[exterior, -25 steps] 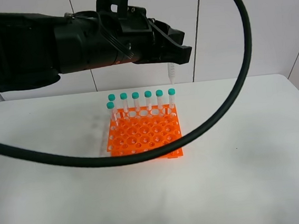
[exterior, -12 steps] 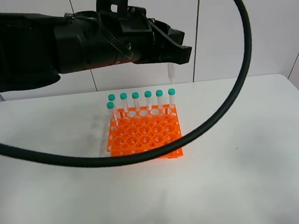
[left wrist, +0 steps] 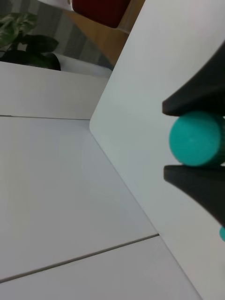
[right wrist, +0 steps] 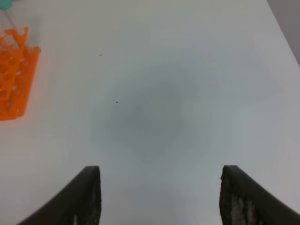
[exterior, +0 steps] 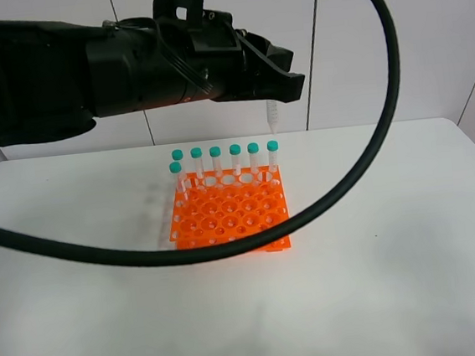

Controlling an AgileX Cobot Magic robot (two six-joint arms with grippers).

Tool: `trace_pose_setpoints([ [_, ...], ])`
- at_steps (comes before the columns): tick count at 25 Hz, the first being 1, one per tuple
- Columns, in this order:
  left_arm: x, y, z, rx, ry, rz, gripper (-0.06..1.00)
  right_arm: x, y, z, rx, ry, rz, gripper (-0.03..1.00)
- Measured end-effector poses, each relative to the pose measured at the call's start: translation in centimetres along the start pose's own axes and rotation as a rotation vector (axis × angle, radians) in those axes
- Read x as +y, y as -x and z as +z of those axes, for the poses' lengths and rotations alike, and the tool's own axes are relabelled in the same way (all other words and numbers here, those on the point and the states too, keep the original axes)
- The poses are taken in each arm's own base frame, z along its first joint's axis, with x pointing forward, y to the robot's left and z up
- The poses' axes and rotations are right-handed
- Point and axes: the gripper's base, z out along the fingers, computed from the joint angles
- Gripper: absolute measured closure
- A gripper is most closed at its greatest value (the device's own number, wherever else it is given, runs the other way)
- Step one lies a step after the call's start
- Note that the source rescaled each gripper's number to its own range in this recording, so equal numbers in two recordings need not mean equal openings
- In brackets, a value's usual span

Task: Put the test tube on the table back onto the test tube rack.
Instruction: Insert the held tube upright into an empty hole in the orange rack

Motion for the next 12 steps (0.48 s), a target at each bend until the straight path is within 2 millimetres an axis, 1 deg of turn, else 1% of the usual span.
trace_pose_setpoints([
  [12, 0.00, 0.00, 0.00, 0.000, 0.000, 0.001, 0.94, -0.16, -0.12, 0.64, -0.011, -0.022, -0.014, 0.09],
])
